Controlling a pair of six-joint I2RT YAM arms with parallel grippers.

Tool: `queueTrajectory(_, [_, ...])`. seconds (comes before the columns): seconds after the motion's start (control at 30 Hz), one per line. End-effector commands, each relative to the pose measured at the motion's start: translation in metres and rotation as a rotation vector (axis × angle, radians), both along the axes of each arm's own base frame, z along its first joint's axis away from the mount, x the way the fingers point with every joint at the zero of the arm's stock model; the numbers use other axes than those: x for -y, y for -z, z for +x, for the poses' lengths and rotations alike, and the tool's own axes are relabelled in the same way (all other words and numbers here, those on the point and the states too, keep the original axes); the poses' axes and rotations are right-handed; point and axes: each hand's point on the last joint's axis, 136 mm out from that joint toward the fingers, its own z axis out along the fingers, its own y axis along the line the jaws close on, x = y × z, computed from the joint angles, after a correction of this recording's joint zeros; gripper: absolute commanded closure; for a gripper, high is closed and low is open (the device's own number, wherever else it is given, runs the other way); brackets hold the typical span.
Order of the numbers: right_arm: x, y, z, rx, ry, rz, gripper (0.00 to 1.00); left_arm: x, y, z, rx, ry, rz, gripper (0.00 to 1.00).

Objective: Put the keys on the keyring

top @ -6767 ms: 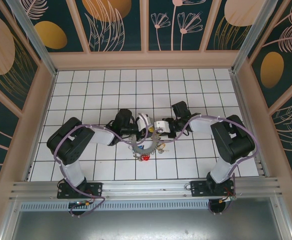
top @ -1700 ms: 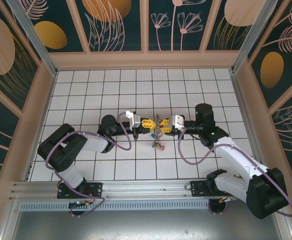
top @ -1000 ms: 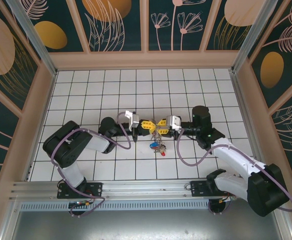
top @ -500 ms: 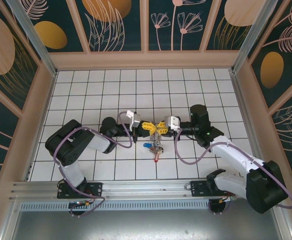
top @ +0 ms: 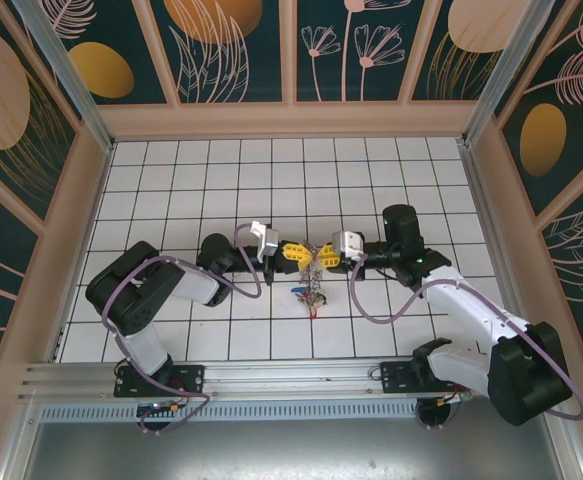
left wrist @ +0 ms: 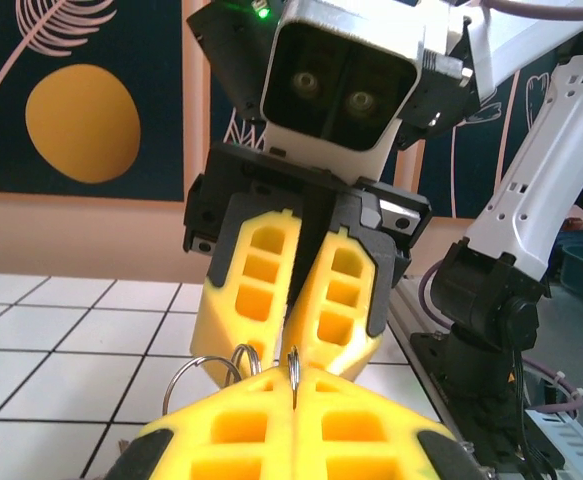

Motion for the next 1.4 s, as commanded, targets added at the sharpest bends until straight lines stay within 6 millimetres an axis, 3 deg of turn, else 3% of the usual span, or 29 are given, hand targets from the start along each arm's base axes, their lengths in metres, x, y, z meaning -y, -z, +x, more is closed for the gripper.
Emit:
queueTrajectory(0.0, [-0.006, -0.014, -0.005, 0.011, -0.061, 0.037, 0.81, -0.002, -0.038, -0.009, 0.161, 0.020, -0.103, 1.00])
queueTrajectory(0.6, [-0.013, -0.041, -0.011, 0.074, -0.104, 0.089, 0.81, 0.007, -0.039, -0.005, 0.161, 0.021, -0.103, 1.00])
queueTrajectory(1.37, [-0.016, -0.053, -0.014, 0.090, -0.136, 0.096, 0.84, 0.015, -0.032, -0.003, 0.153, 0.028, -0.099, 1.00])
